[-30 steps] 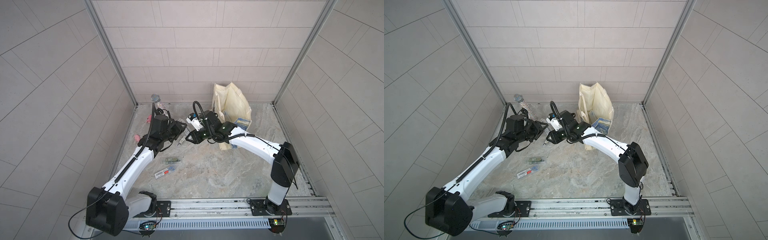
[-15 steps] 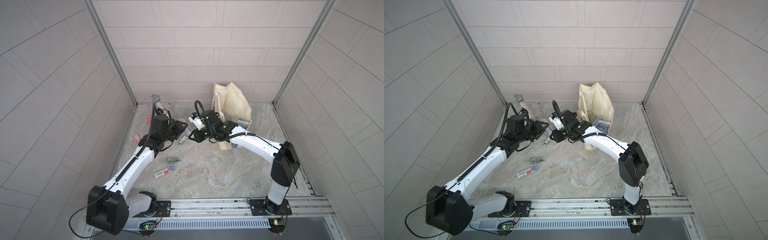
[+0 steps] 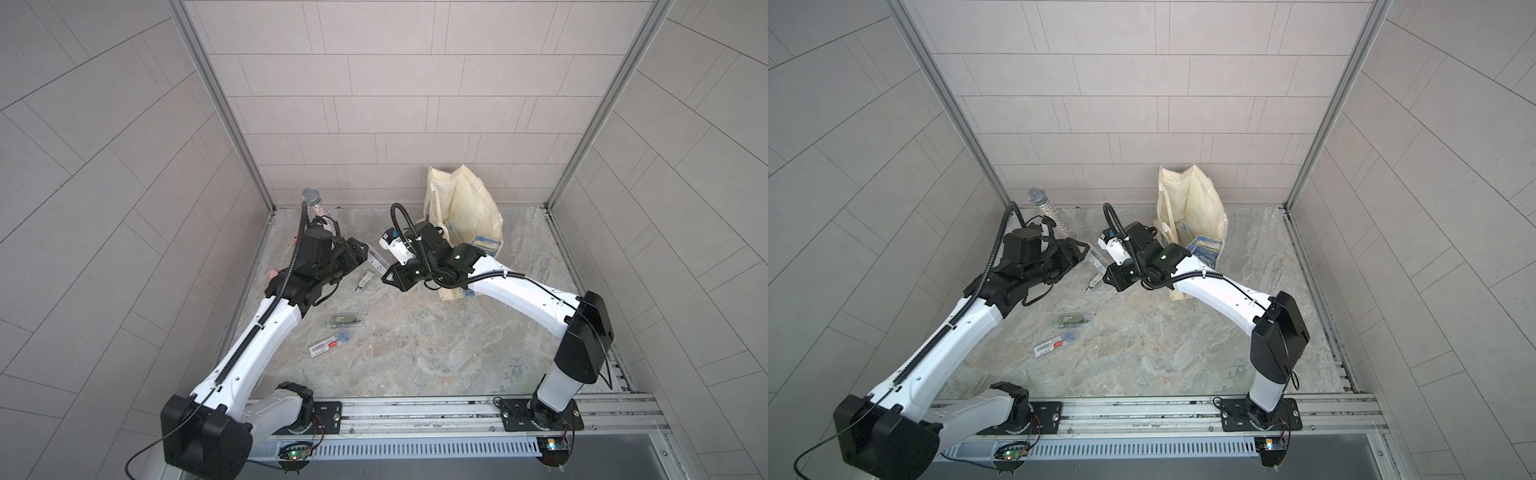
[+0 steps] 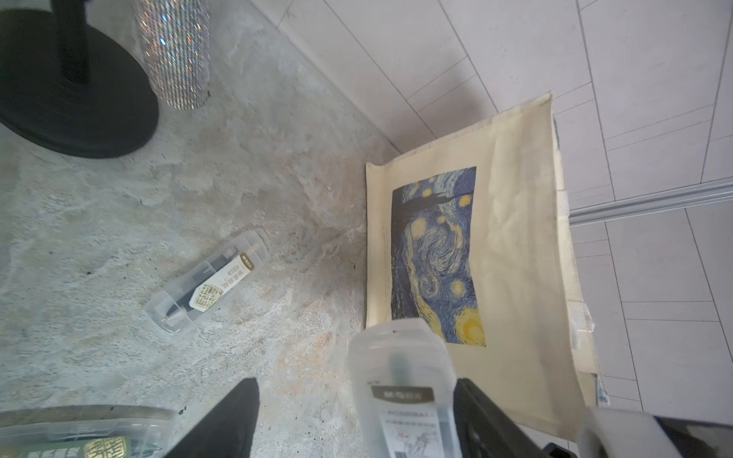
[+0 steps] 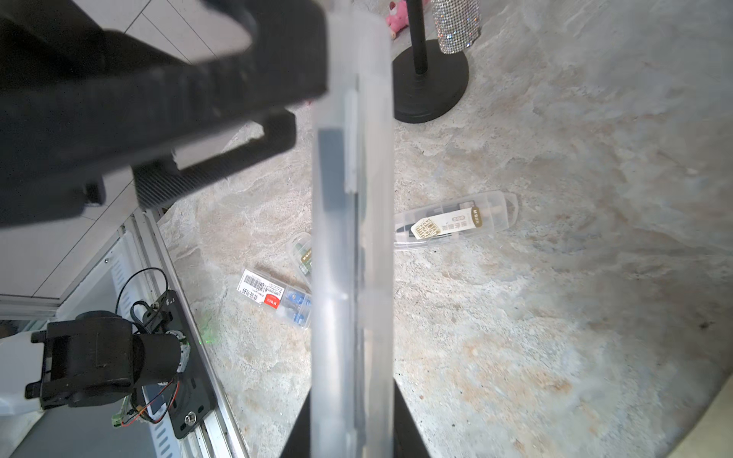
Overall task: Put the compass set into the canvas bag
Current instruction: Place the compass set in the canvas bag.
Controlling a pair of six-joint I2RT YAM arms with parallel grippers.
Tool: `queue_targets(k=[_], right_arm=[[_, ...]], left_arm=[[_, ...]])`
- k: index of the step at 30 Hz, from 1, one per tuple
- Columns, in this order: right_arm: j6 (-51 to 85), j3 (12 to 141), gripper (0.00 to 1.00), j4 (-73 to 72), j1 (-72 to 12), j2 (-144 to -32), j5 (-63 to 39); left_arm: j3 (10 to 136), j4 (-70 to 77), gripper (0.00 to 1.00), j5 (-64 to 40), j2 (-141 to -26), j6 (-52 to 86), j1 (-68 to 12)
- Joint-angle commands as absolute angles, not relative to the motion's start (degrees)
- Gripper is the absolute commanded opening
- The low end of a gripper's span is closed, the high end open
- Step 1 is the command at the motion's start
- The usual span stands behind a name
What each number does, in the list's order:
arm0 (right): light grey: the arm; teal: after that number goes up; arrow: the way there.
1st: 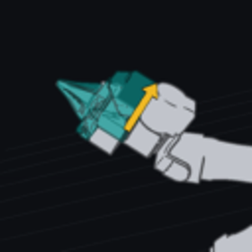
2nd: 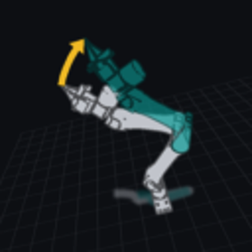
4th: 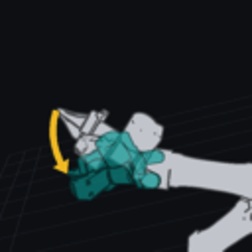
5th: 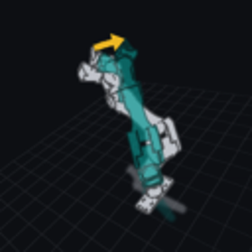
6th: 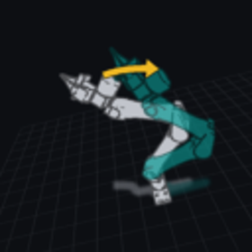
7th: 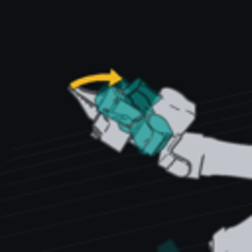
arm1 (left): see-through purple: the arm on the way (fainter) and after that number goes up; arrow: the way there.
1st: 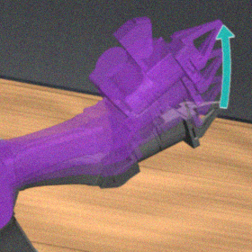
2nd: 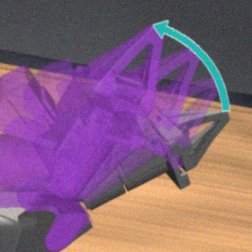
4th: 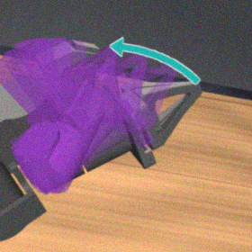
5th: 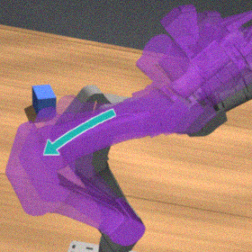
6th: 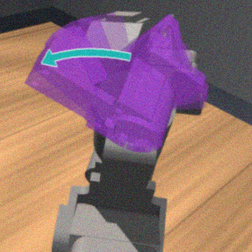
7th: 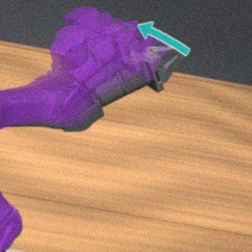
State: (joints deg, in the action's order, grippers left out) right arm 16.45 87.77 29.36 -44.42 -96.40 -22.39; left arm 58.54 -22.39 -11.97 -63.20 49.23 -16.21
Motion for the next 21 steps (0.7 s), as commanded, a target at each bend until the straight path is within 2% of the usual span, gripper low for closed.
queue_targets(k=[1, 7, 12, 17, 21], right_arm=[[14.1, 87.5, 0.08, 31.4, -43.8, -92.0, -19.6], [11.2, 88.6, 0.01, 37.2, -43.0, -87.0, -14.8], [8.9, 91.6, 0.0, 42.3, -40.7, -82.0, -8.7], [7.4, 95.0, 0.0, 45.3, -34.6, -79.7, -3.3], [7.4, 98.3, 0.0, 47.3, -27.8, -82.2, -0.1]], left_arm=[[59.4, -27.4, 0.81, -8.1, -62.2, 45.8, -14.0], [56.3, -26.8, 0.81, -10.3, -61.8, 44.6, -11.3], [53.2, -25.1, 0.81, -12.2, -62.3, 37.1, -11.3], [52.1, -25.1, 0.8, -13.9, -63.5, 31.9, -11.2], [51.3, -24.1, 0.8, -16.2, -63.4, 29.5, -11.4]])
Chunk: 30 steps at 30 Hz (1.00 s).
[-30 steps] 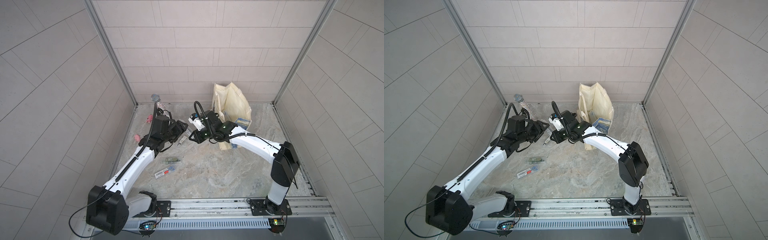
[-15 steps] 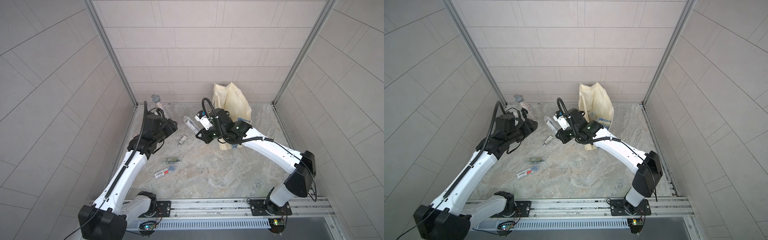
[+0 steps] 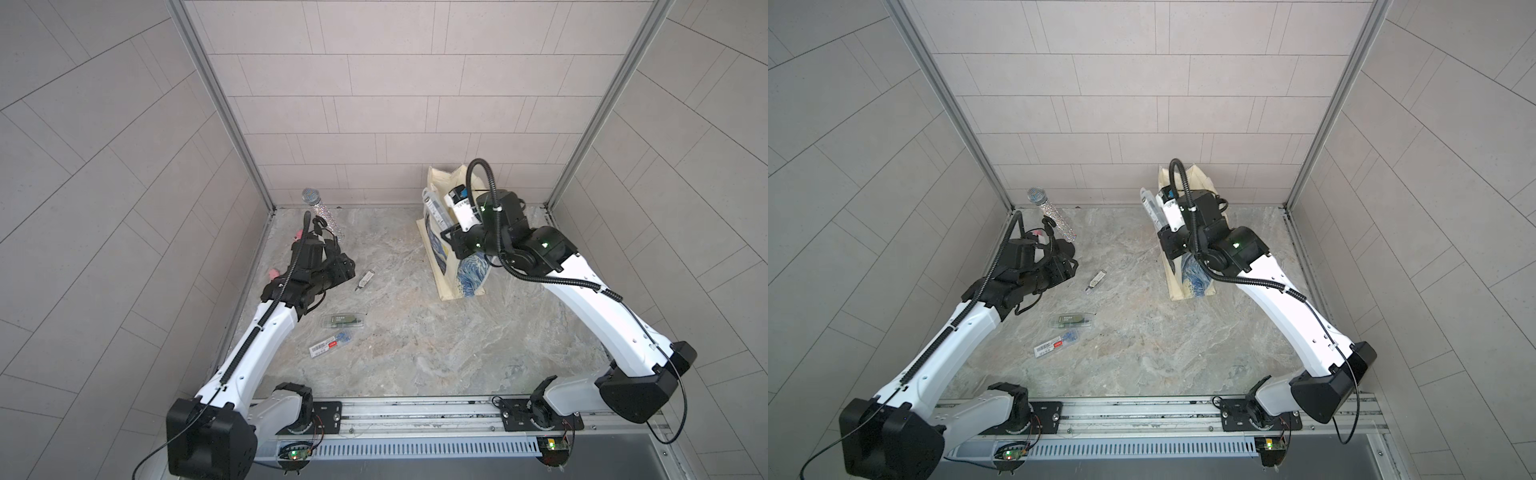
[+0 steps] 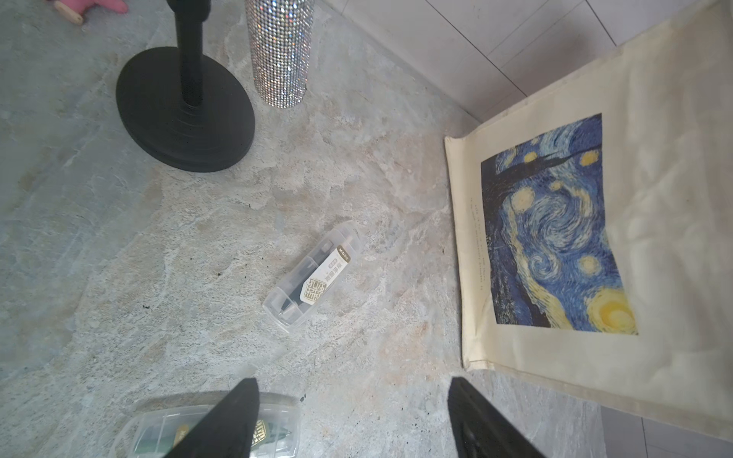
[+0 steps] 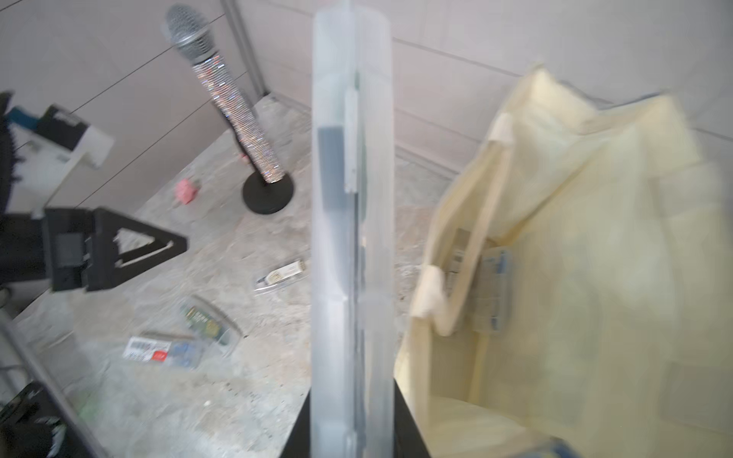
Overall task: Put the compass set into the canvas bag
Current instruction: Place the compass set in the canvas bag.
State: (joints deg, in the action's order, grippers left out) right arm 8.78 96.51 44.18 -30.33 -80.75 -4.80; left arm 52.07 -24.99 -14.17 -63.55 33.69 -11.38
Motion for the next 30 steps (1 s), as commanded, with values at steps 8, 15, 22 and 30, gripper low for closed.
queue_targets(k=[8, 15, 22, 30], right_arm=[[5.5, 112.8, 0.0, 54.7, -20.5, -97.7, 1.3], [5.1, 129.3, 0.0, 63.6, -19.4, -116.0, 5.2], [5.1, 136.4, 0.0, 68.1, -18.7, -125.9, 5.1], [6.8, 137.1, 0.0, 68.6, -16.8, -131.3, 3.5]], left_arm=[[51.7, -27.4, 0.8, -18.4, -63.3, 25.0, -11.4], [50.3, -25.8, 0.8, -19.3, -63.2, 26.3, -11.3], [51.1, -27.0, 0.8, -18.7, -63.9, 25.7, -11.3], [51.3, -27.1, 0.8, -19.0, -64.4, 25.8, -11.2]])
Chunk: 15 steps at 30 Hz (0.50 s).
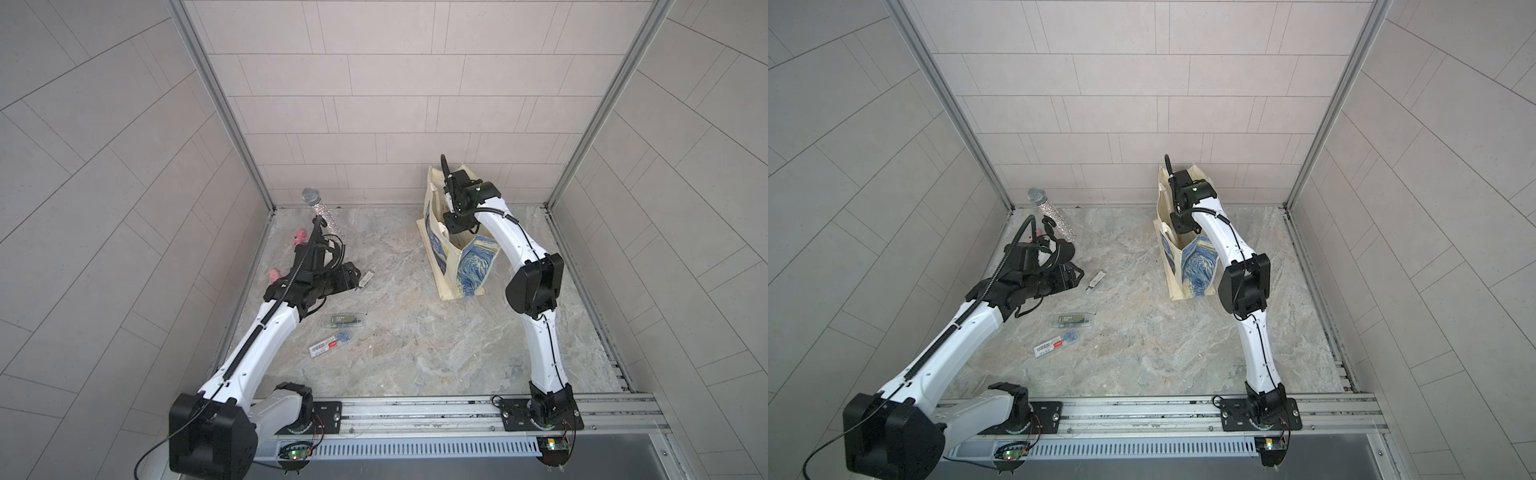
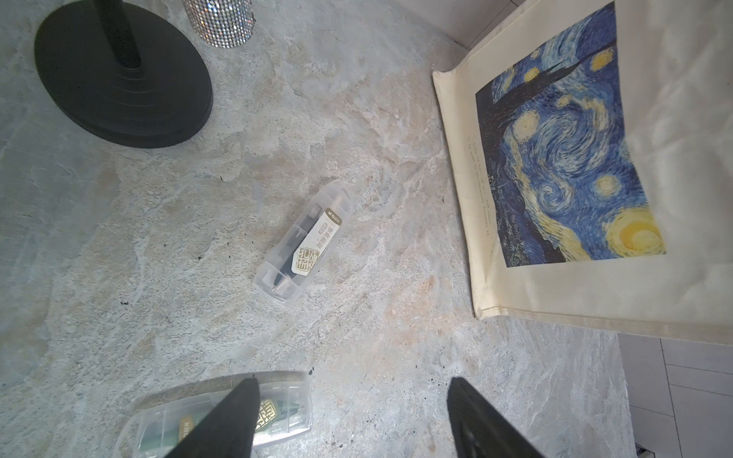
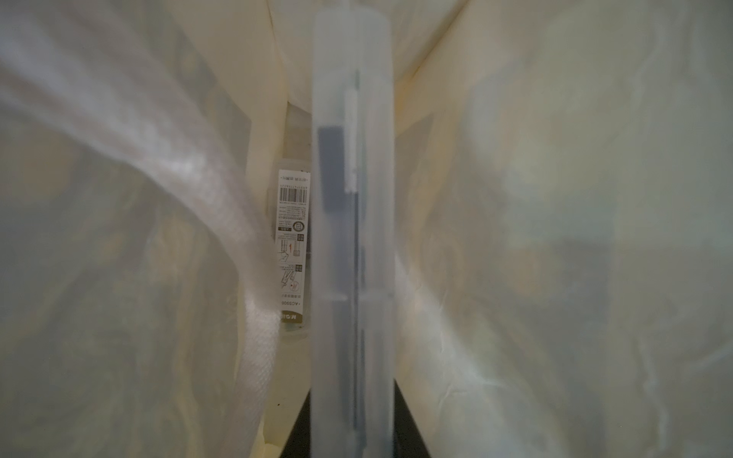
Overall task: Put the compass set into the canvas bag
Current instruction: Place the compass set in the canvas bag.
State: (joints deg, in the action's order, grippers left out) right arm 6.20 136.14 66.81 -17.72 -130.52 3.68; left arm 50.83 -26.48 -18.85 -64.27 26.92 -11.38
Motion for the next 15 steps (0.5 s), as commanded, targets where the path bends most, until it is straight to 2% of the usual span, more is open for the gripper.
queue_targets(k=[1, 8, 15], right_arm=[[6.9, 137.1, 0.0, 68.6, -16.6, -131.8, 3.3], [8.8, 137.1, 0.01, 68.7, -16.5, -135.3, 3.1], [9.0, 137.1, 0.15, 68.5, -16.4, -136.6, 2.5]], left_arm=[[51.3, -27.2, 0.8, -19.0, -64.4, 25.8, -11.2], [52.7, -30.0, 0.8, -19.0, -67.1, 24.5, -11.2], [53.6, -32.1, 0.8, -19.0, -70.3, 24.1, -11.2]])
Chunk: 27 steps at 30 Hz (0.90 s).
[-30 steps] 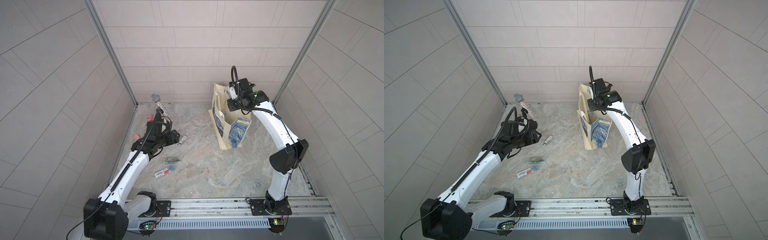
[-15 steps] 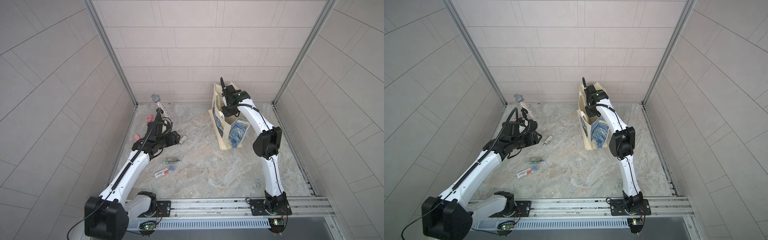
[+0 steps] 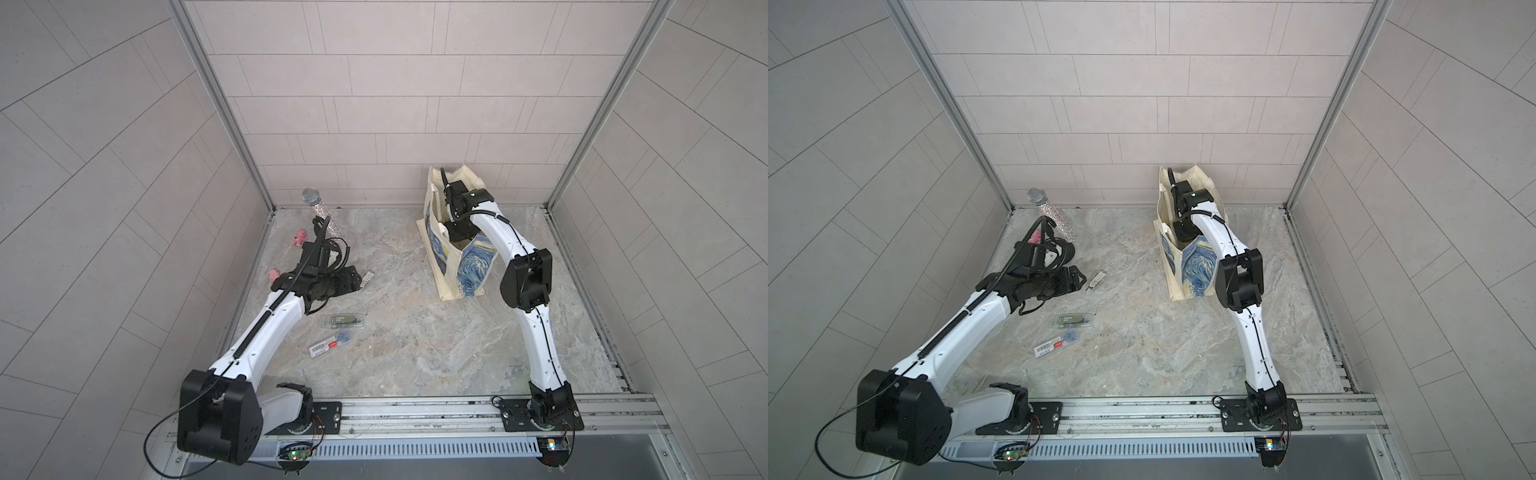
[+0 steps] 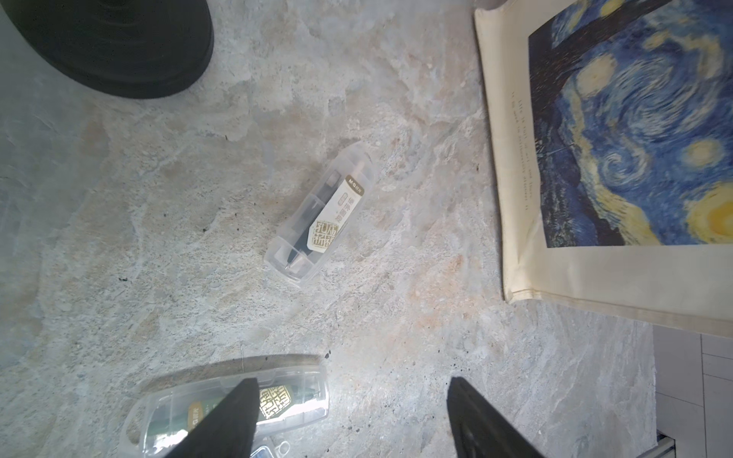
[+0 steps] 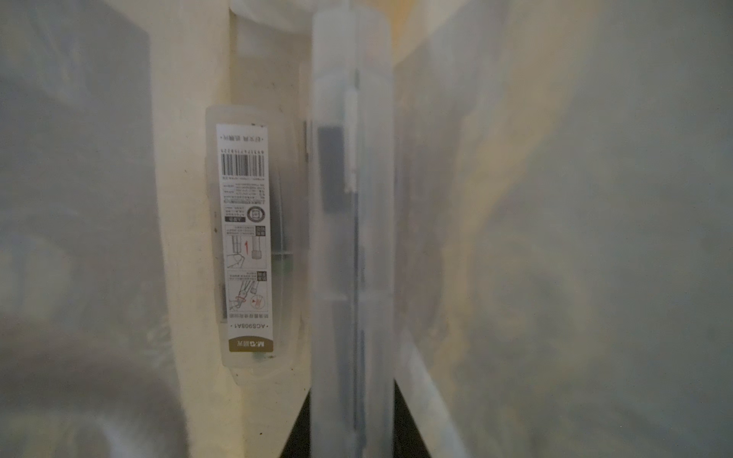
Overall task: Put the compass set into the canvas bag
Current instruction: Place the compass set in the canvas bag.
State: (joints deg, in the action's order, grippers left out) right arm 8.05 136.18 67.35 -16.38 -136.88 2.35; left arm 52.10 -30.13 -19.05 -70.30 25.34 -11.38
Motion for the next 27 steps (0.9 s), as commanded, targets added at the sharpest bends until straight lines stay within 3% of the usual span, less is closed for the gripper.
queue_targets(k=[1, 7, 12, 18, 22, 25, 27], right_arm=[[9.0, 137.1, 0.17, 68.5, -16.4, -136.6, 2.4], [9.1, 137.8, 0.39, 68.0, -16.0, -134.6, 1.3], [9.3, 139.7, 0.46, 67.6, -16.0, -129.4, 1.1], [10.1, 137.6, 0.47, 65.0, -16.0, -117.6, 1.7], [11.0, 126.6, 0.47, 58.3, -16.0, -105.3, 0.4], [11.5, 107.9, 0.47, 44.4, -16.0, -91.3, -3.2], [13.6, 92.5, 0.56, 30.3, -15.9, -81.1, -5.3]], left_arm=[[53.6, -32.0, 0.8, -19.0, -70.4, 24.1, -11.3], [53.6, -31.5, 0.8, -19.8, -71.8, 24.5, -11.2], [53.8, -32.0, 0.8, -19.4, -72.6, 24.3, -11.3], [55.1, -32.5, 0.81, -20.0, -73.6, 22.2, -12.0], [56.4, -33.1, 0.81, -18.5, -76.5, 20.8, -12.5], [57.3, -34.4, 0.81, -18.4, -81.3, 20.3, -12.5], [58.4, -35.5, 0.8, -18.1, -84.7, 19.7, -13.0]])
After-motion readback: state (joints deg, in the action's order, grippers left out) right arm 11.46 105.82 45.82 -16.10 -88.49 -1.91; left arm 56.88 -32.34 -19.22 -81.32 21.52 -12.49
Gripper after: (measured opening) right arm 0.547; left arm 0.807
